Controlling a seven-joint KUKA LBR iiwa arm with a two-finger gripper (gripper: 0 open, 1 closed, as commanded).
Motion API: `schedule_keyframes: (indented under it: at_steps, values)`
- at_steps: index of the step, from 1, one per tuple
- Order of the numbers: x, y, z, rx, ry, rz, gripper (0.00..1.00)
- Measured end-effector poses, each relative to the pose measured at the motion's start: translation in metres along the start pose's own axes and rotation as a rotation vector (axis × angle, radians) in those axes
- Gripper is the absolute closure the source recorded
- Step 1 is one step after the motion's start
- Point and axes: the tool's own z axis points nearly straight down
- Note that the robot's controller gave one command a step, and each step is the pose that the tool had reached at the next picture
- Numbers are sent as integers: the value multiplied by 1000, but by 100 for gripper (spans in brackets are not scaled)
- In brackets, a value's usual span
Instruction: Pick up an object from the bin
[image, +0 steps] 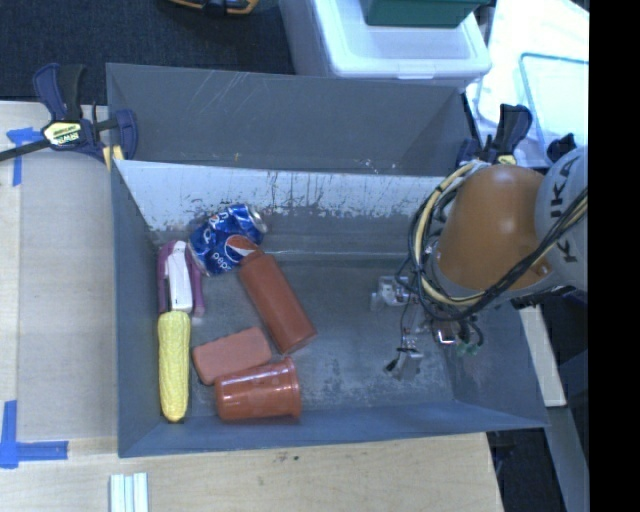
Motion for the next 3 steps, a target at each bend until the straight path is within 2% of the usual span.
schedule_keyframes:
  at_steps: [1, 2, 3]
  values:
    - [-2, 0, -4, 1, -8, -3, 0]
    - [-73, 76, -8, -1, -12, -123, 0]
    - [-51, 124, 3, 1, -3, 333, 0]
